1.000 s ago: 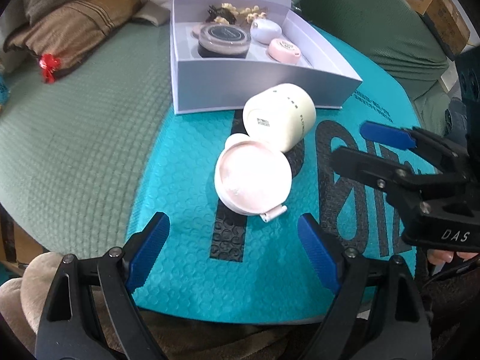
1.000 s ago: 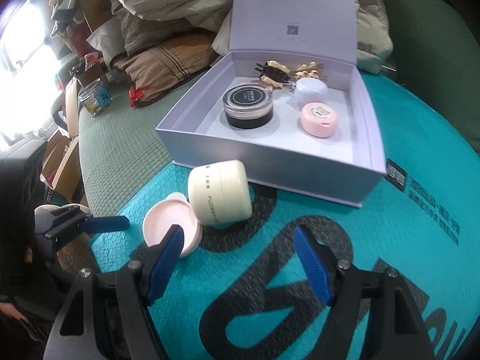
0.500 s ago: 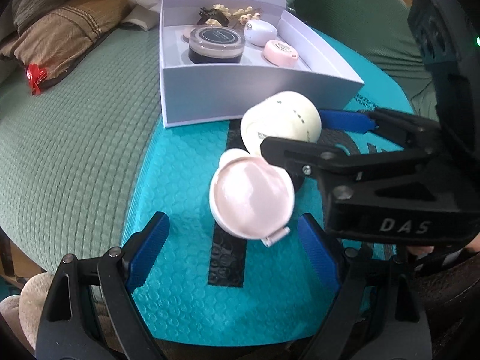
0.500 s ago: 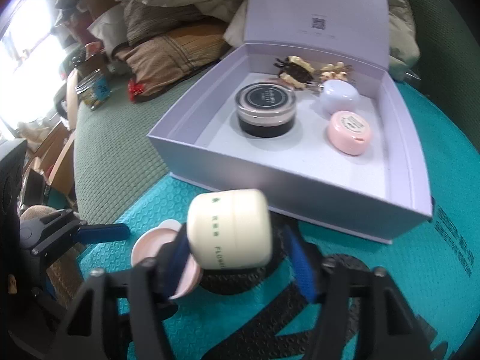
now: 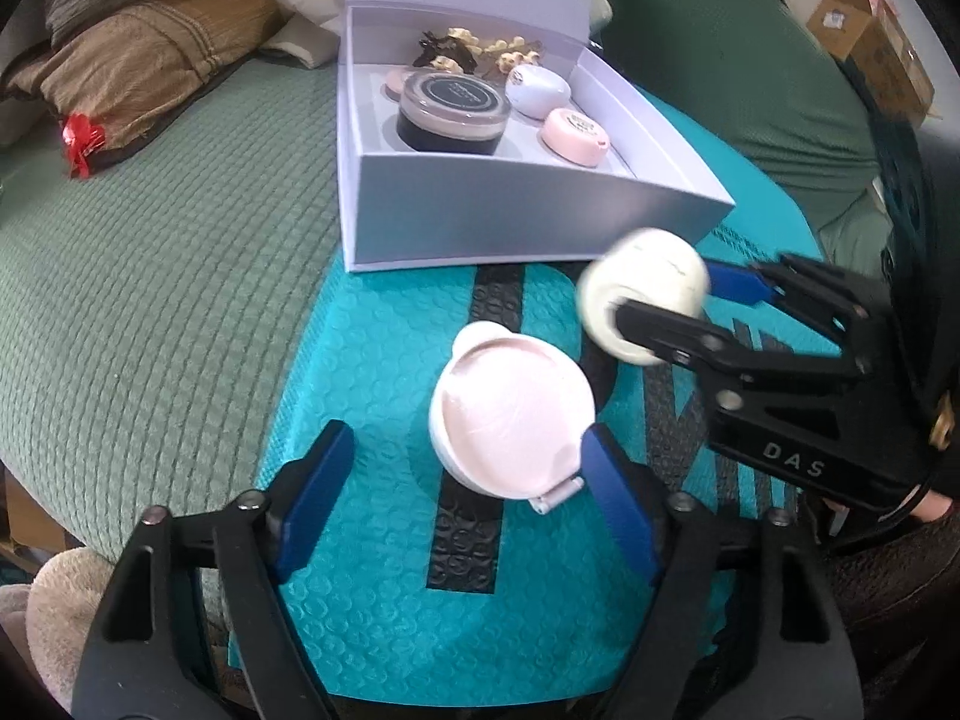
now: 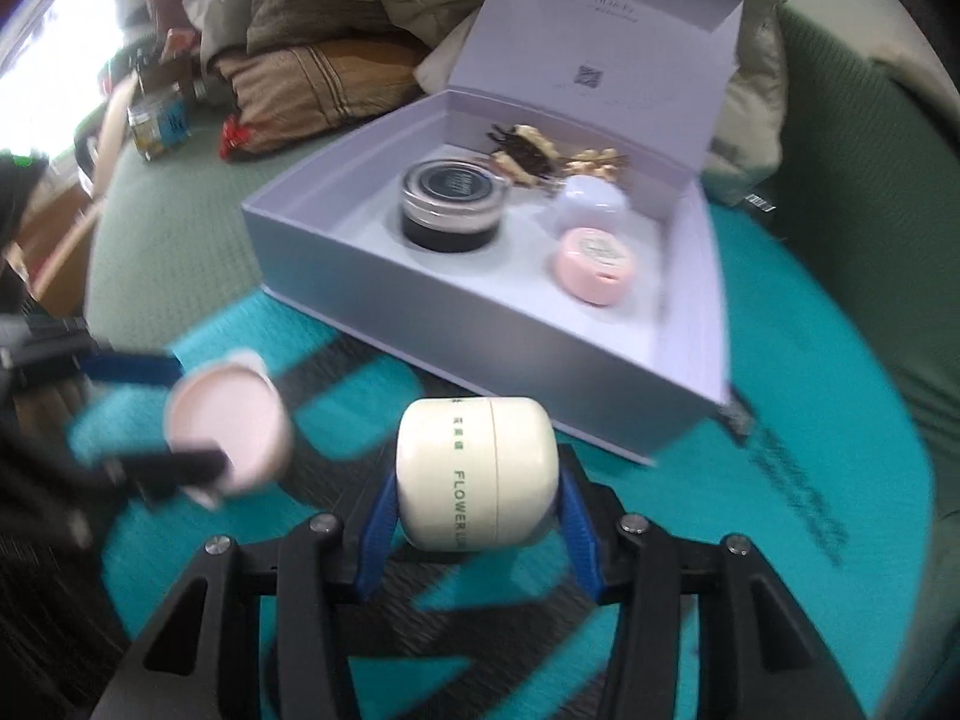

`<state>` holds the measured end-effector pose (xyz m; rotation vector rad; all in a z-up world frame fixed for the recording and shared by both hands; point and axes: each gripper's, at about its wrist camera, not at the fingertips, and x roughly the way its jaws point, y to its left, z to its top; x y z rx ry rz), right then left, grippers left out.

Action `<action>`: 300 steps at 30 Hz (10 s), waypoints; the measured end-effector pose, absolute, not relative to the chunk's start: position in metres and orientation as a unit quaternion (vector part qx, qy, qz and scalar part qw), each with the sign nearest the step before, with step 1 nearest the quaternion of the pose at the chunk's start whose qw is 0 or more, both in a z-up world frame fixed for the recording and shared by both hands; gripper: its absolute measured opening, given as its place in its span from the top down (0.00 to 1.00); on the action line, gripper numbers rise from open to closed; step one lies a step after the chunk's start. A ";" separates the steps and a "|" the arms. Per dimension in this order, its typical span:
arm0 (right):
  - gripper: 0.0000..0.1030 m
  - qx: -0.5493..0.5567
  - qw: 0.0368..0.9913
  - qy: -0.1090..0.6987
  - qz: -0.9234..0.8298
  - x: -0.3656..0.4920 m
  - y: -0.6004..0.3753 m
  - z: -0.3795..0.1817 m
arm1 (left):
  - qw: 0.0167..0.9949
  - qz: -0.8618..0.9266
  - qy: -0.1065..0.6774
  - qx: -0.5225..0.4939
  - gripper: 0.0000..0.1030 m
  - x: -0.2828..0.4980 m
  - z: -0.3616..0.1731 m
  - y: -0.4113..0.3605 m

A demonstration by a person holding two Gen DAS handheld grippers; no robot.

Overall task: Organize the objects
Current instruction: 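Grasp the pink lid with left tool while right tool grasps cream jar, then lift the pink lid and cream jar and carry them over the box, then lower the pink lid onto the cream jar in the box while right tool lowers cream jar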

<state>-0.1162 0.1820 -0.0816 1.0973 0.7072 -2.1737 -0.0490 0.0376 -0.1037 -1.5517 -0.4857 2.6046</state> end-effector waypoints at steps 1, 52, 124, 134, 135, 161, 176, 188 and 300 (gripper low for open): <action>0.52 0.403 0.293 0.284 -0.819 -0.112 0.185 -0.082 | 0.034 0.848 -0.161 -0.504 0.31 -0.049 -0.104 0.036; 0.48 0.440 0.306 0.158 -0.829 -0.074 0.248 -0.108 | 0.068 0.868 0.015 -0.493 0.21 -0.067 -0.115 0.103; 0.51 0.420 0.328 0.137 -0.835 -0.111 0.210 -0.085 | 0.112 0.890 -0.011 -0.441 0.45 -0.067 -0.100 0.084; 0.51 0.413 0.325 0.149 -0.838 -0.096 0.212 -0.061 | 0.103 0.893 -0.009 -0.439 0.45 -0.062 -0.080 0.084; 0.51 0.415 0.322 0.149 -0.837 -0.095 0.212 -0.059 | 0.105 0.892 -0.014 -0.439 0.45 -0.061 -0.079 0.083; 0.51 0.378 0.345 0.163 -0.843 -0.073 0.214 0.006 | 0.087 0.907 -0.018 -0.413 0.45 -0.046 -0.004 0.078; 0.51 0.380 0.365 0.167 -0.833 -0.091 0.196 0.006 | 0.073 0.908 -0.020 -0.412 0.45 -0.060 0.012 0.058; 0.51 0.390 0.358 0.163 -0.833 -0.138 0.188 -0.006 | 0.067 0.904 -0.017 -0.422 0.45 -0.103 0.004 0.042; 0.47 0.370 0.278 0.275 -0.842 -0.242 0.131 -0.053 | 0.079 0.880 -0.066 -0.463 0.45 -0.214 -0.079 -0.036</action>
